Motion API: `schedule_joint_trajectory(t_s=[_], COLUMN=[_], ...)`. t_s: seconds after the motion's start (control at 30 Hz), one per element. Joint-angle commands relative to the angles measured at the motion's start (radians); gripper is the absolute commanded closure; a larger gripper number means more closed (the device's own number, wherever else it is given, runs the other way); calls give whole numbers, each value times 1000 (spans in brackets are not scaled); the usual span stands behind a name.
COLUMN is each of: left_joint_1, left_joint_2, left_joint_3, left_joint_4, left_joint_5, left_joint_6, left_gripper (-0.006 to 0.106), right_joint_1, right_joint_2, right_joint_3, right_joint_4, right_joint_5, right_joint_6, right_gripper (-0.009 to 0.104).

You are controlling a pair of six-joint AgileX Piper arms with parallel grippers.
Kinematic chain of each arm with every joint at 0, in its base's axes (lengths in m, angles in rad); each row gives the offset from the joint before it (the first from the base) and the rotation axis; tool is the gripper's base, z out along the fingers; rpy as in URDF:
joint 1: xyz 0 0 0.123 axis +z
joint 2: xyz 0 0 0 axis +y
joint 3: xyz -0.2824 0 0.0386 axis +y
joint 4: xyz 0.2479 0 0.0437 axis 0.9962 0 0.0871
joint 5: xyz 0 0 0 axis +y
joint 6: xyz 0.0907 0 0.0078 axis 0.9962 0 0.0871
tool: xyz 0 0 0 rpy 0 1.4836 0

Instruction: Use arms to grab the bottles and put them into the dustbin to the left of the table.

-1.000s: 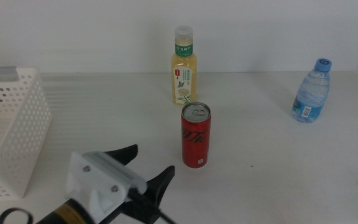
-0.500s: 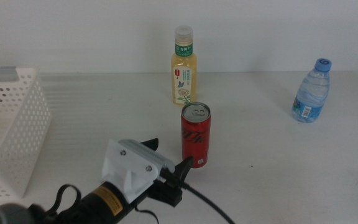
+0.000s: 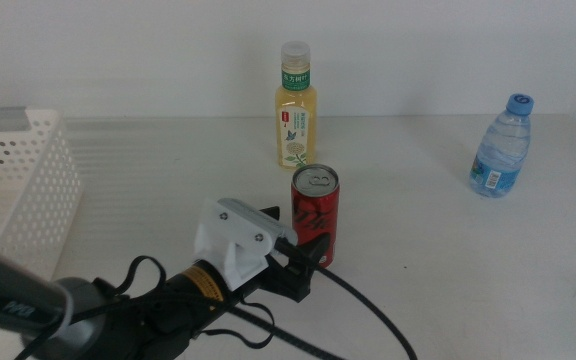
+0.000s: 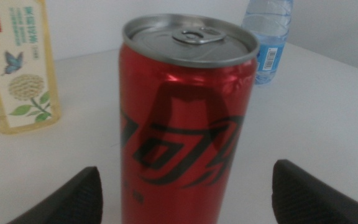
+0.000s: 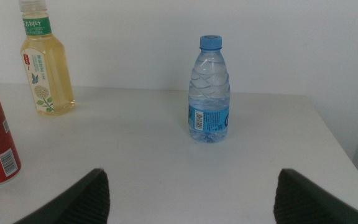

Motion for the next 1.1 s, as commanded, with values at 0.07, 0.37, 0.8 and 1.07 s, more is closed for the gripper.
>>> schedule_joint_trajectory(t_s=[0.07, 0.37, 0.8, 1.07], left_joint_1=[0, 0, 0, 0], left_joint_2=[3, 82, 151, 155], left_joint_3=[-70, -176, -297, -296], left_joint_4=[2, 31, 33, 5], left_joint_5=[-61, -37, -1, -16], left_joint_6=[-19, -45, -56, -39], left_gripper=[12, 12, 12, 17], right_joint_1=[-5, -5, -5, -5], right_joint_2=[-27, -27, -27, -27], right_joint_3=[-7, -7, -7, -7], right_joint_4=[-7, -7, -7, -7], right_joint_5=[-76, -76, -76, -76], right_joint_6=[-10, -10, -10, -10], right_gripper=[18, 18, 18, 18])
